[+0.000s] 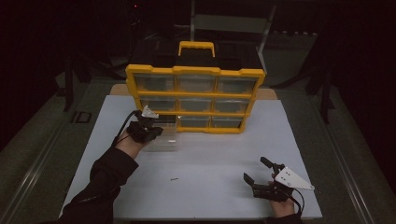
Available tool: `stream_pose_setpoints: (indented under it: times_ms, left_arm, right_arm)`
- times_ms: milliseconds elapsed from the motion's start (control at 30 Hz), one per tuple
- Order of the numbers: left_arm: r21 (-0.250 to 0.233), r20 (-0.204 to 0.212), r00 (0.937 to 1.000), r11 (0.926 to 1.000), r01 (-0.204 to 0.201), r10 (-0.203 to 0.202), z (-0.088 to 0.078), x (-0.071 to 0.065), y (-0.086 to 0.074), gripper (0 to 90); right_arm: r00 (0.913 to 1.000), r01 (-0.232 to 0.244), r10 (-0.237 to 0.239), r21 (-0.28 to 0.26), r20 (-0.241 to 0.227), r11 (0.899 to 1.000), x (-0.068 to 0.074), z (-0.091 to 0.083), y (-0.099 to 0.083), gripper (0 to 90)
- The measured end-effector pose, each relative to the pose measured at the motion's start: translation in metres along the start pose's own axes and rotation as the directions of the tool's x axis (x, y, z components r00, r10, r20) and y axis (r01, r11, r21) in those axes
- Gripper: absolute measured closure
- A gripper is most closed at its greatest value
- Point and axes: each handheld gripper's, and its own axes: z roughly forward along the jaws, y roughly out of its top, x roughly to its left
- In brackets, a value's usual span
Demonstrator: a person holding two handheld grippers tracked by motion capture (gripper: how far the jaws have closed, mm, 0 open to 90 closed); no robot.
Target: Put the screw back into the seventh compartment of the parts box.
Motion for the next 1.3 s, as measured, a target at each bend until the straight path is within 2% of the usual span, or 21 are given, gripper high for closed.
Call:
stream_pose_setpoints:
  times_ms: [67,100,167,333,533,567,600,700,733,800,833,967,1100,1133,1167,1300]
  left_arm:
    - [0.017,-0.002,1.0000,0.9999,0.005,-0.004,0.002,0.000,0.001,86.3]
    - [0.019,0.010,0.9999,0.9998,0.006,-0.006,0.003,0.000,0.001,85.9]
    - [0.016,0.010,0.9998,0.9997,0.019,-0.019,0.003,0.001,0.000,83.5]
    - [-0.009,0.011,0.9995,0.9995,0.029,-0.029,-0.005,0.002,0.002,65.6]
    - [-0.044,0.036,0.9985,0.9981,0.043,-0.041,-0.016,0.003,0.003,50.3]
    - [-0.047,0.049,0.9983,0.9982,0.036,-0.033,-0.021,0.001,0.003,50.3]
    - [-0.047,0.059,0.9979,0.9984,0.032,-0.029,-0.022,0.000,0.003,43.4]
    - [-0.045,0.063,0.9980,0.9990,0.003,0.000,-0.026,-0.004,0.002,31.4]
    - [-0.043,0.053,0.9986,0.9991,-0.001,0.003,-0.026,-0.006,0.001,25.7]
    - [-0.053,0.086,0.9962,0.9986,-0.009,0.014,-0.028,-0.008,-0.001,21.1]
    - [-0.053,0.082,0.9964,0.9985,-0.018,0.022,-0.029,-0.010,-0.001,18.4]
    - [-0.072,0.114,0.9927,0.9969,-0.031,0.039,-0.033,-0.015,-0.004,12.7]
    - [-0.080,0.116,0.9923,0.9963,-0.033,0.042,-0.037,-0.020,-0.007,3.3]
    - [-0.080,0.116,0.9923,0.9963,-0.033,0.042,-0.037,-0.020,-0.007,3.3]
    - [-0.096,0.136,0.9894,0.9947,-0.037,0.050,-0.040,-0.023,-0.008,3.3]
    - [-0.120,0.158,0.9828,0.9898,-0.076,0.095,-0.045,-0.034,-0.012,2.4]
  right_arm:
    - [1.0000,-0.001,0.001,-0.001,0.000,1.000,0.000,0.000,0.000,10.1]
    - [1.0000,-0.002,0.002,-0.001,0.000,1.000,0.000,0.000,0.000,10.0]
    - [1.0000,0.000,0.000,-0.002,0.000,1.000,0.000,0.000,0.000,10.1]
    - [1.0000,-0.003,0.003,-0.003,0.001,1.000,-0.001,-0.001,0.000,10.0]
    - [1.0000,0.000,0.000,-0.002,0.000,1.000,0.000,0.000,0.000,10.0]
    - [1.0000,0.000,0.000,-0.001,0.000,1.000,0.000,0.000,0.000,10.1]
    - [1.0000,0.000,0.000,-0.001,0.001,1.000,0.000,0.000,0.000,10.0]
    - [1.0000,0.000,0.000,-0.002,0.001,1.000,0.000,0.000,0.000,10.0]
    - [1.0000,-0.002,0.002,-0.001,0.001,1.000,0.000,0.000,0.000,10.0]
    - [1.0000,-0.001,0.001,0.000,0.001,1.000,0.000,0.000,0.000,10.0]
    - [1.0000,-0.001,0.001,-0.002,0.000,1.000,0.000,0.000,0.000,10.0]
    - [1.0000,-0.002,0.002,0.000,0.000,1.000,0.000,0.000,0.000,10.1]
    - [1.0000,-0.001,0.001,0.000,0.000,1.000,0.000,0.000,0.000,10.1]
    - [1.0000,-0.002,0.002,0.001,0.000,1.000,0.000,0.000,0.000,10.0]
    - [1.0000,-0.002,0.002,0.001,0.000,1.000,0.000,0.000,0.000,10.0]
    - [1.0000,0.000,0.000,0.001,-0.001,1.000,0.000,0.000,0.000,10.0]
